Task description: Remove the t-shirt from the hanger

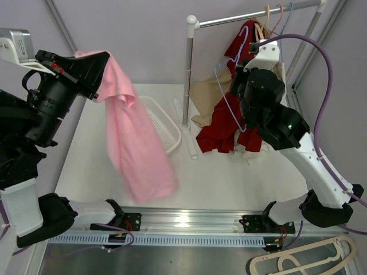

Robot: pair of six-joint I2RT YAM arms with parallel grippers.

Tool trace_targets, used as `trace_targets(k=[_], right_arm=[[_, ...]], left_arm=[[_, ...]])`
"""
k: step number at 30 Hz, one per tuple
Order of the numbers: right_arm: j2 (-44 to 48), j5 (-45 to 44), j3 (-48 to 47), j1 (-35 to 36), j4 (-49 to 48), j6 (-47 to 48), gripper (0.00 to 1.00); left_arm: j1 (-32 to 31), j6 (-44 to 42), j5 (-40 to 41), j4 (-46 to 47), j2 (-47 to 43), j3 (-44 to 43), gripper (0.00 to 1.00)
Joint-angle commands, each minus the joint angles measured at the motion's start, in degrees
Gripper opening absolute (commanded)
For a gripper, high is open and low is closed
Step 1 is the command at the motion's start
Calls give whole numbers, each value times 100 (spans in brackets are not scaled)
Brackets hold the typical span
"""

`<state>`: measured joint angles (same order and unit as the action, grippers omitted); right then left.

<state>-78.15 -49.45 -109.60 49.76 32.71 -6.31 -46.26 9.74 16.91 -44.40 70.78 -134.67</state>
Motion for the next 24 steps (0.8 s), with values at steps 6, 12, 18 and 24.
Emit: trace_targets(k=[6,12,18,24], right_arm=[[-323,1437,36,-747,-1275,604,0],[-587,1912,-78,-1073,-1663,938,0],[-851,2616,-62,-1547,-2014,965,0],[-1334,3020,-351,-1881,-1927,842,0]], left_arm=[[1170,-517,-335,1118,409,407,1],[1874,-174,-970,1240,753,-191,1],[2392,185,-1356,1452,919,-235,1],[3157,809,-2138,1487,1174,-130,1]])
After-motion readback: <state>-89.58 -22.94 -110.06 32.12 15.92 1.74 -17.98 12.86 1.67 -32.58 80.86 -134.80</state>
